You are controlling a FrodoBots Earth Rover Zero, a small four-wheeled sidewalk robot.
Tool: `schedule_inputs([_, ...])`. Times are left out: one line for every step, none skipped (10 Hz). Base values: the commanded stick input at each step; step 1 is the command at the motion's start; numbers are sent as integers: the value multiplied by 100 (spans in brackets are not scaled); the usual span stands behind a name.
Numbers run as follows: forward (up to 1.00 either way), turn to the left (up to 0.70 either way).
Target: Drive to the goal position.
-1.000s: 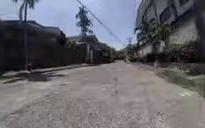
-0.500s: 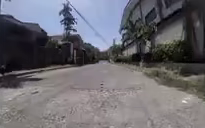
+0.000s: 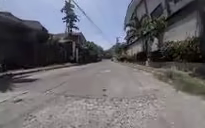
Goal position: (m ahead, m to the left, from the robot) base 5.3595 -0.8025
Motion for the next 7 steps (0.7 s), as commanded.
schedule_inputs([100, -14])
schedule_inputs([100, -34])
schedule_inputs([100, -34])
schedule_inputs([100, -34])
schedule_inputs([100, -34])
schedule_inputs([100, -34])
schedule_inputs([100, -34])
